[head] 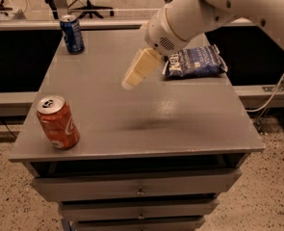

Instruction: Move pepsi can near blue chip bag

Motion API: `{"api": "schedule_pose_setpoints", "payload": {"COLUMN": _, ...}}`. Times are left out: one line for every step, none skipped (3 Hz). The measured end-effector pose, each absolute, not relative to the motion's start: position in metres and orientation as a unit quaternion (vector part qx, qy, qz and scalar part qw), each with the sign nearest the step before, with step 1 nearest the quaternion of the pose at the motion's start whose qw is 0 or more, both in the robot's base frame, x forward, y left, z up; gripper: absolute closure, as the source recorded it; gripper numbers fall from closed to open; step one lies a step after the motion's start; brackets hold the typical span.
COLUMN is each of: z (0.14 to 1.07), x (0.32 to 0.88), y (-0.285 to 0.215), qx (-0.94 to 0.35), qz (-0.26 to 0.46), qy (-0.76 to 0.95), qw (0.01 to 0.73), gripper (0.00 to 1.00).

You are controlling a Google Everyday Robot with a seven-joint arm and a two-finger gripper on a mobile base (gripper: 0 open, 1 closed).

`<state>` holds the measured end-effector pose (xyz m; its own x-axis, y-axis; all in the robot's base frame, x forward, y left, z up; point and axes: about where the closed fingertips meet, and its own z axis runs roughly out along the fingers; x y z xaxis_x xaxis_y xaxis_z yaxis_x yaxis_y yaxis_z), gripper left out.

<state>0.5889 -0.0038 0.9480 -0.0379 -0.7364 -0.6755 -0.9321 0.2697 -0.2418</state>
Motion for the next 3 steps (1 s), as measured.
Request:
{"api": "schedule_pose_setpoints", "payload": {"z": 0.936, "x": 0.655, "y": 0.035, "qx": -0.558, "qz": 0.163, "qy": 0.695, "qw": 0.424, "gripper": 0.00}}
{"api": "schedule_pose_setpoints", "payload": {"z": 0.931, "x": 0.710, "y": 0.064, "qx": -0.525, "qz": 0.186, "qy": 0.683, "qw": 0.472, "gripper": 0.00}}
{"api": "schedule_pose_setpoints", "payload": {"z": 0.930, "x": 0.754, "y": 0.092, "qx": -0.490, "qz": 0.195, "qy": 0.682, "qw": 0.508, "gripper": 0.00}}
